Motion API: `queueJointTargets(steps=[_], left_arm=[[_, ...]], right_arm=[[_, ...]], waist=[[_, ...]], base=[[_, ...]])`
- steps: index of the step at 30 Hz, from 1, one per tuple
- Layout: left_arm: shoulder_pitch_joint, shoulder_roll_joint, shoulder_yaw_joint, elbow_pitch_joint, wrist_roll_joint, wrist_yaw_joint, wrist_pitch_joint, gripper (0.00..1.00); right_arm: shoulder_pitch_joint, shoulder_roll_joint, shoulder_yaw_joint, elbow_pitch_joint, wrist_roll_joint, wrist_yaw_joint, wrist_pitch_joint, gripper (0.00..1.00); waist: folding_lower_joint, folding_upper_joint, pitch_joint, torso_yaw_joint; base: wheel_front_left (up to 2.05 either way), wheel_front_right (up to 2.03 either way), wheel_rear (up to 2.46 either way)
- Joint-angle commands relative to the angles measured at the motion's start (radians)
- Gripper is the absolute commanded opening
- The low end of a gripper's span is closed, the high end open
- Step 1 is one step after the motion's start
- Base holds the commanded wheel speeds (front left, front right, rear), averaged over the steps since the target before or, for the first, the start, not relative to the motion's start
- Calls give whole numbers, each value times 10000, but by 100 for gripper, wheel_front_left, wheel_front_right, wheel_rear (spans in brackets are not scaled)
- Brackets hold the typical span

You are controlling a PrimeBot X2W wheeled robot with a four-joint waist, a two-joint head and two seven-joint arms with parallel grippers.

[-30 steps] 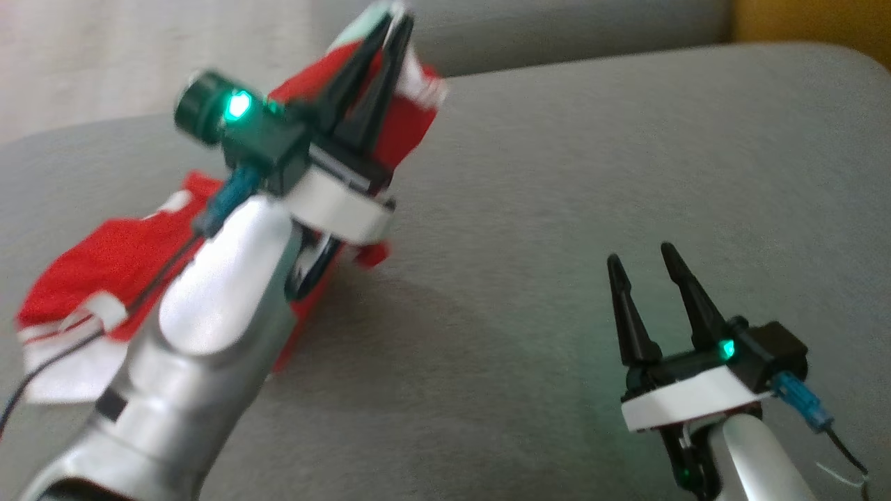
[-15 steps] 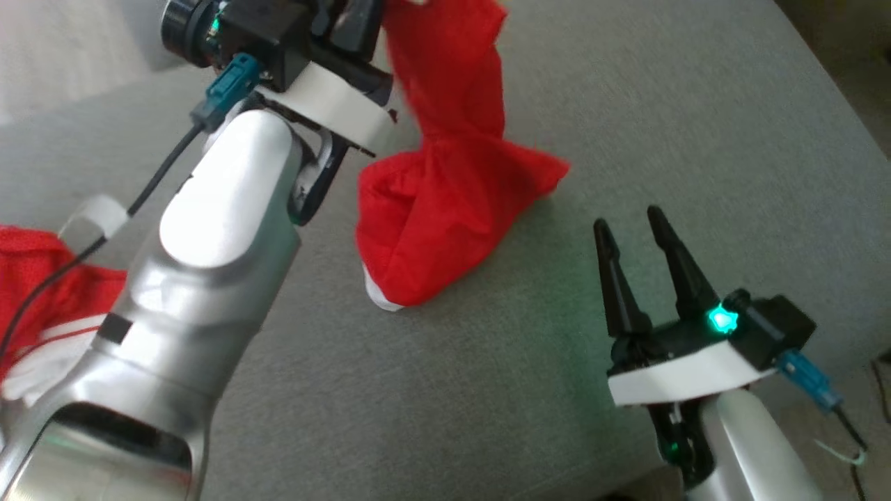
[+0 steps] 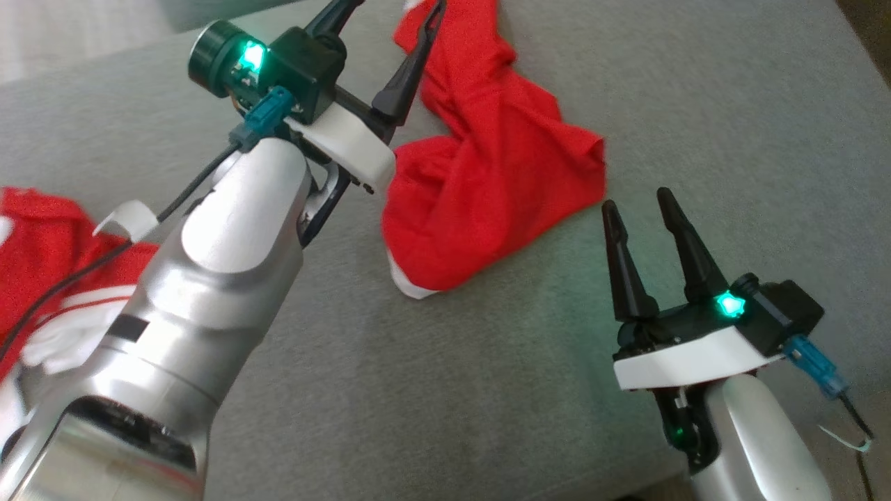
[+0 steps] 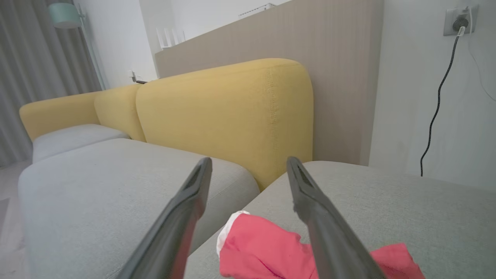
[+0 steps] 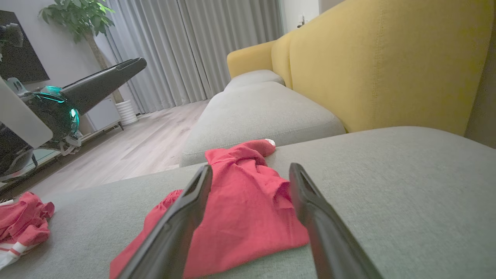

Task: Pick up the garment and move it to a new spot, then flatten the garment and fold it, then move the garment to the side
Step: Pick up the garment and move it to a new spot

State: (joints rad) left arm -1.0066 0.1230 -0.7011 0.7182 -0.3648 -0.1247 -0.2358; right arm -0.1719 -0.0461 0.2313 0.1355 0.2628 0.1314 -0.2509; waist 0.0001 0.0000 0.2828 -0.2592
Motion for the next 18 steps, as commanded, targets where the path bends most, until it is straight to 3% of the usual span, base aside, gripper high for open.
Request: queueJointTargets(steps=[1,8,18], left_arm=[[-521,301,204,-254,-84,-42,-100,100],[331,620,263,-571,-154,94,-239,100],[4123,1244,1367,-3022,-154,1360,-258,100]], right_arm=[[-185,-41,140,-274,-89,-7,-109,100],[67,-41,-400,-112,-411,-7,-109,100],[849,-41,-1092,121,-814,-7,-109,100]], waist=[[-1,0,-272,332],[-1,0,-999,1348],[-1,0,-1763,2603]], base=[[0,0,0],[0,0,0],[0,0,0]])
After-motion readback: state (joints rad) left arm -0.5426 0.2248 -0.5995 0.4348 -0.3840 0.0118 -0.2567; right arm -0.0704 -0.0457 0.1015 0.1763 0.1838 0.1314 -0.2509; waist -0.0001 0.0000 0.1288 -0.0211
